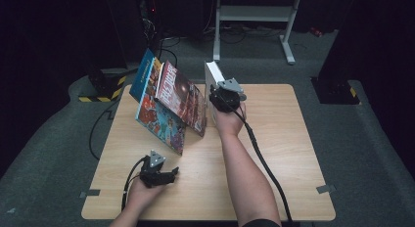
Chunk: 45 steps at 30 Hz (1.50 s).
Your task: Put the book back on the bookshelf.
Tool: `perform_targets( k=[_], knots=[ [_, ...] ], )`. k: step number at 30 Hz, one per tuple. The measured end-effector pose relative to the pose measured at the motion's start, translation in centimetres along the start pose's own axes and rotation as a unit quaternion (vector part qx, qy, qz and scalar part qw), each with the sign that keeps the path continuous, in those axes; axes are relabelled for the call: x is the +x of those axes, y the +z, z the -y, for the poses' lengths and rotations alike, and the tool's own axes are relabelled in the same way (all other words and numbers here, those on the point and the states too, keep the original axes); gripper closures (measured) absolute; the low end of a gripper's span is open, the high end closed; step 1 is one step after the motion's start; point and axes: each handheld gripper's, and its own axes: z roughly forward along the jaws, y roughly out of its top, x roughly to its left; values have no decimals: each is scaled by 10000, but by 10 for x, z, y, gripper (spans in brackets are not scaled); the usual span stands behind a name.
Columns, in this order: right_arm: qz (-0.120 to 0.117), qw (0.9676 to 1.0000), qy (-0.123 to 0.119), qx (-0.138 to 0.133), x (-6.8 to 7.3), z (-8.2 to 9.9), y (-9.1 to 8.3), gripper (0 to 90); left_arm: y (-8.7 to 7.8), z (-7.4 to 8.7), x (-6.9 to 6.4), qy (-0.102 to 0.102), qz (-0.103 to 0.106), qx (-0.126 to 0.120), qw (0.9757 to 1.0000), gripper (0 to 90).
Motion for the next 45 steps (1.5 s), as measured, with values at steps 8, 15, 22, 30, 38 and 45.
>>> perform_targets(
  k=[8, 15, 22, 30, 38, 45],
  knots=[
    [76, 10000, 32, -1, 1, 4, 8, 543, 0, 0, 0, 3, 0, 5, 10000, 219],
    [125, 9999, 47, -6, 2, 7, 14, 543, 0, 0, 0, -29, 1, 4, 10000, 219],
    [141, 9999, -7, -42, 3, 9, 15, 543, 0, 0, 0, -14, -29, -6, 10000, 226],
    [130, 9999, -2, -57, 3, 13, 17, 542, -1, 0, 0, 6, -34, -8, 10000, 226],
    [87, 9999, 17, -146, 2, 20, 14, 538, -1, 0, 0, 6, -41, -7, 10000, 226],
    [39, 9999, -12, -149, 0, 25, 11, 531, -1, 1, 0, 6, -41, -8, 10000, 226]
  ],
)
